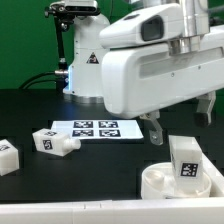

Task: Assemble stool

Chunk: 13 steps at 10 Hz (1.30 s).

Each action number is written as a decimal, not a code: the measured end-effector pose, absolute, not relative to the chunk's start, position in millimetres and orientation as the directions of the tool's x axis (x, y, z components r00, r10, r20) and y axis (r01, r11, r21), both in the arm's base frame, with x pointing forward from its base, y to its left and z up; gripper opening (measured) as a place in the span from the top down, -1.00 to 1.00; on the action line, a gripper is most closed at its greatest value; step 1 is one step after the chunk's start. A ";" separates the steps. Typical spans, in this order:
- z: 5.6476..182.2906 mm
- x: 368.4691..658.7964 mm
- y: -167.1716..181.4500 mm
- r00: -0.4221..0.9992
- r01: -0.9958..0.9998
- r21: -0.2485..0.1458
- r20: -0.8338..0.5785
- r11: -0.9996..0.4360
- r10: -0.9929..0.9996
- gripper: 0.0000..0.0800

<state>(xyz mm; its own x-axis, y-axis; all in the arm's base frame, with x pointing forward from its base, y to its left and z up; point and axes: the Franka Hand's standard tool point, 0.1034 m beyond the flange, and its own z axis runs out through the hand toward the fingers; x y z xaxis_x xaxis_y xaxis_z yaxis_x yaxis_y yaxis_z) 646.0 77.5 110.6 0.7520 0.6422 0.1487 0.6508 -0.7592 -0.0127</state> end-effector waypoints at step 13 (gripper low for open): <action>77.5 641.6 91.0 0.451 0.888 0.050 0.094 -0.457 0.887 0.16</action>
Offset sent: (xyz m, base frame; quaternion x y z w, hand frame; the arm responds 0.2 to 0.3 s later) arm -0.0100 0.0093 -0.0222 -0.0128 -0.0125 -0.2146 0.9765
